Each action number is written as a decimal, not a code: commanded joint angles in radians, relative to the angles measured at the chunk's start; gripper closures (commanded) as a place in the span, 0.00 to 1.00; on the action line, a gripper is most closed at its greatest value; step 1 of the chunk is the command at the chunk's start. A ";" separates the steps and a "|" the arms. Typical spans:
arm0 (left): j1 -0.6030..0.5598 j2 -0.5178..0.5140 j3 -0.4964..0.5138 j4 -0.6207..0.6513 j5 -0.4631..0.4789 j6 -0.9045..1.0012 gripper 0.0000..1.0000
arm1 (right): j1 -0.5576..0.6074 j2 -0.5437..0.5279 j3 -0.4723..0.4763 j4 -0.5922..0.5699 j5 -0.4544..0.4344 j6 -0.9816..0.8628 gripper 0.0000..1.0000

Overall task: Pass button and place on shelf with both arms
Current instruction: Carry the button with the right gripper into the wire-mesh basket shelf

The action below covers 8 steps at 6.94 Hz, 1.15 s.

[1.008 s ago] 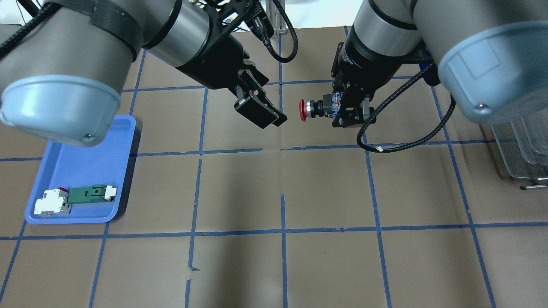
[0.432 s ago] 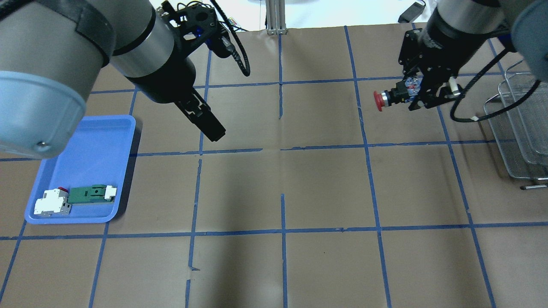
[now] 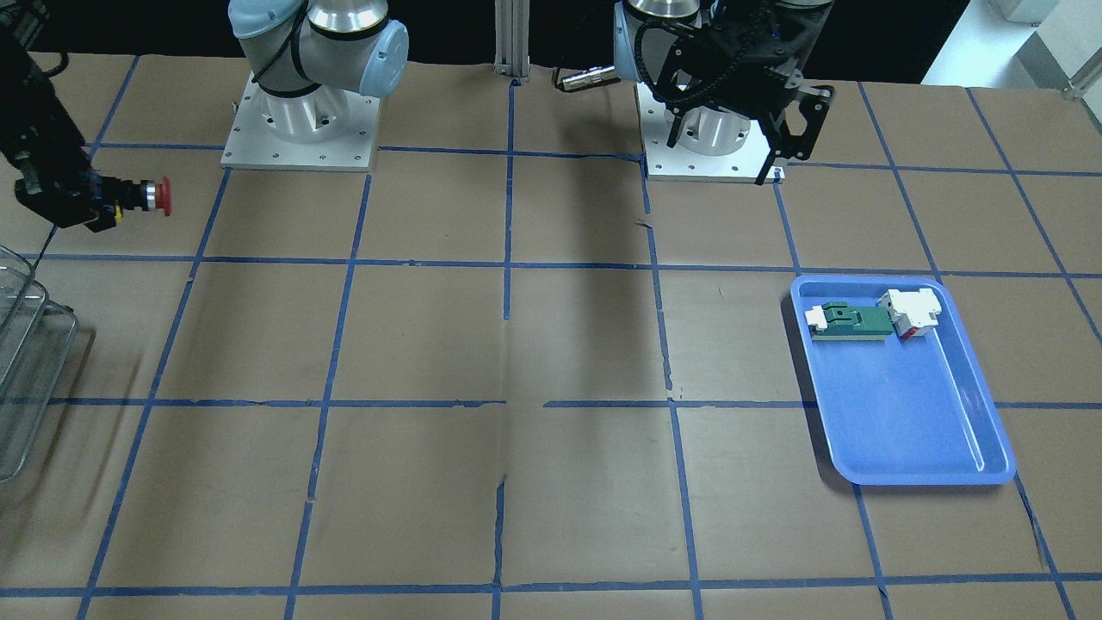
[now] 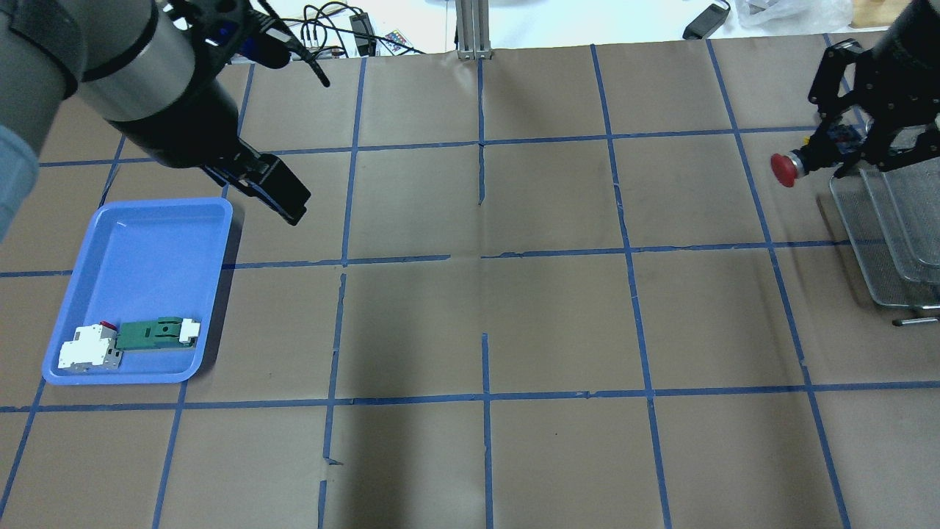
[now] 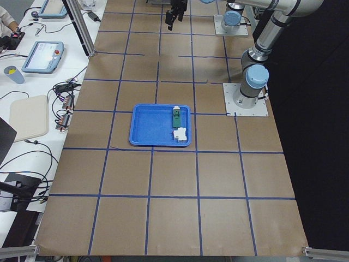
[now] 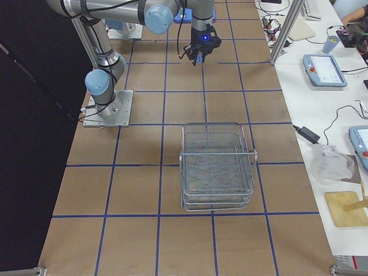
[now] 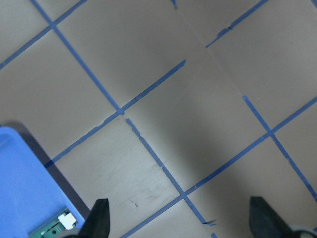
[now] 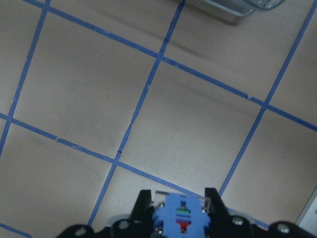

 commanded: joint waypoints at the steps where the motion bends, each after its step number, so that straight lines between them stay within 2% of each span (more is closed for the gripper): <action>1: 0.034 0.024 -0.018 -0.007 0.001 -0.035 0.00 | -0.099 0.035 -0.003 -0.013 -0.011 -0.262 1.00; 2: 0.032 0.035 -0.038 -0.002 -0.001 -0.058 0.00 | -0.125 0.044 -0.009 -0.021 -0.021 -0.349 1.00; 4: 0.052 0.040 -0.043 0.004 -0.003 -0.343 0.00 | -0.223 0.089 -0.011 -0.117 -0.049 -0.573 1.00; 6: 0.060 0.034 -0.024 0.007 -0.007 -0.374 0.00 | -0.280 0.143 -0.020 -0.177 -0.055 -0.739 1.00; 8: 0.109 0.037 -0.039 0.008 -0.010 -0.374 0.00 | -0.302 0.210 -0.050 -0.321 -0.055 -0.844 1.00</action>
